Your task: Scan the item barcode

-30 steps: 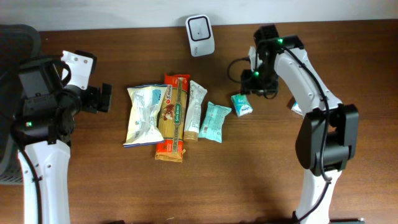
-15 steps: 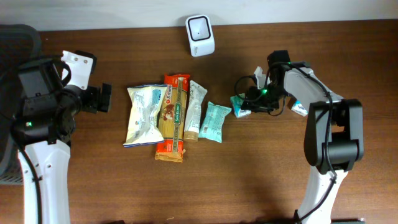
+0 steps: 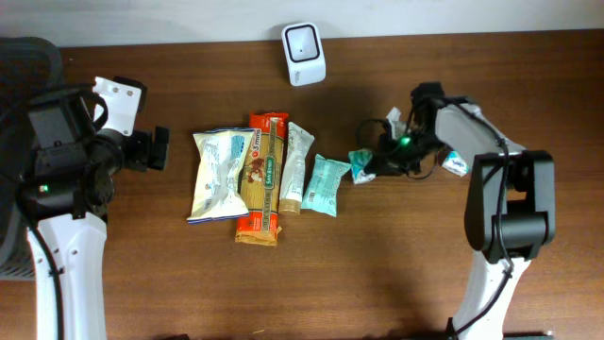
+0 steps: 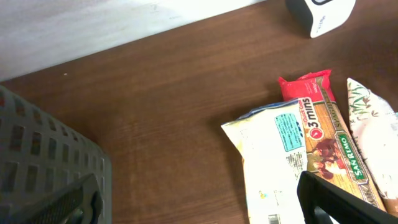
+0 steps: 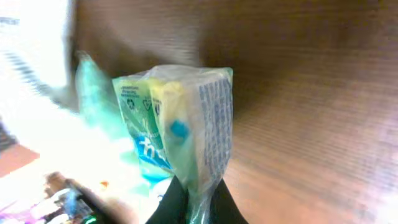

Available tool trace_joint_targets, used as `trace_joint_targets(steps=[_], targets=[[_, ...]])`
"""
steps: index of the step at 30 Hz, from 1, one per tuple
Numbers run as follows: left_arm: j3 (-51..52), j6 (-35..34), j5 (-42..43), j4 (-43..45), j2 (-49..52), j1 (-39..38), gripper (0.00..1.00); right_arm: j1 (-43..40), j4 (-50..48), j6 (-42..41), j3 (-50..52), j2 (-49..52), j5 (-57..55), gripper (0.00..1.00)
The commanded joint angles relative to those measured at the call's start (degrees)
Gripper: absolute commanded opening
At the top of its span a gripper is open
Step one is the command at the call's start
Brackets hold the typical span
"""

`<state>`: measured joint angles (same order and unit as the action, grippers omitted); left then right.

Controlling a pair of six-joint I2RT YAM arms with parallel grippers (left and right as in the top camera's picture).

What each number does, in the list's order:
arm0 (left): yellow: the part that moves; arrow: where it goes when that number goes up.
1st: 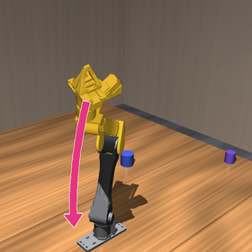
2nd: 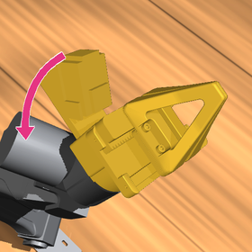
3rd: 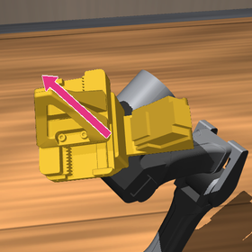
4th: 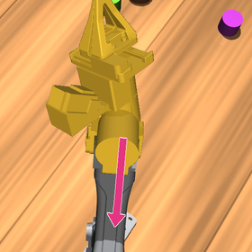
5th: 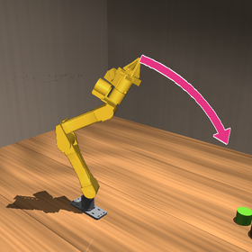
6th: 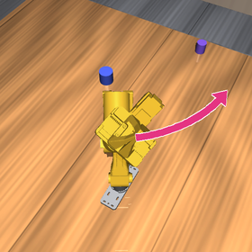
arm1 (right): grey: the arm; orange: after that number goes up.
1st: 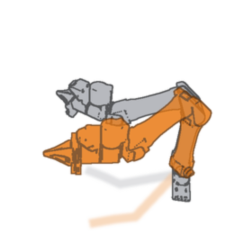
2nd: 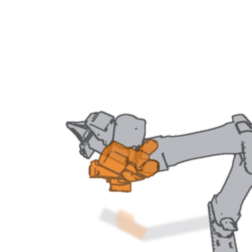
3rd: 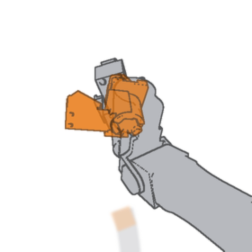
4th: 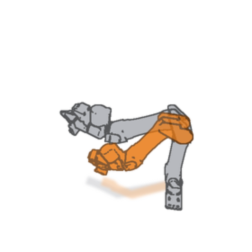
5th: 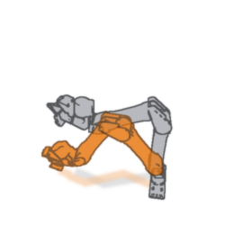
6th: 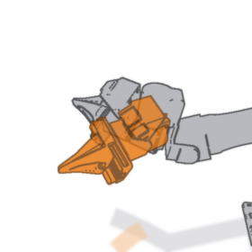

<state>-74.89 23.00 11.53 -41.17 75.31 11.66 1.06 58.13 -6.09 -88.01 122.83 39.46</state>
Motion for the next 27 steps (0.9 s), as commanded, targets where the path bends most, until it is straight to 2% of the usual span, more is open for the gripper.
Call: trace_joint_targets(steps=[1,6,10,11,18,27], targets=[[-0.15,0.92,-0.02,-0.11,-0.66,0.24,0.99,-3.17,5.2,0.35,-7.37,-4.39,10.29,0.04],[-0.15,0.9,-0.02,-0.11,-0.66,0.24,0.99,-4.44,11.72,4.44,-12.61,-6.23,27.71,0.04],[-0.15,0.9,-0.02,-0.11,-0.66,0.24,0.99,-4.46,11.47,5.9,-12.66,-6.23,47.41,0.04],[-0.15,0.92,-0.02,-0.11,-0.66,0.24,0.99,-4.48,11.63,5.05,-12.7,-6.23,49.48,0.04],[-0.15,0.9,-0.02,-0.11,-0.66,0.24,0.99,-4.46,11.56,-3.39,-13.57,-6.99,49.48,0.04],[-0.15,0.92,-0.02,-0.13,-0.66,0.24,0.99,-4.35,15.43,-4.11,-23.08,-14.23,49.48,0.04]])
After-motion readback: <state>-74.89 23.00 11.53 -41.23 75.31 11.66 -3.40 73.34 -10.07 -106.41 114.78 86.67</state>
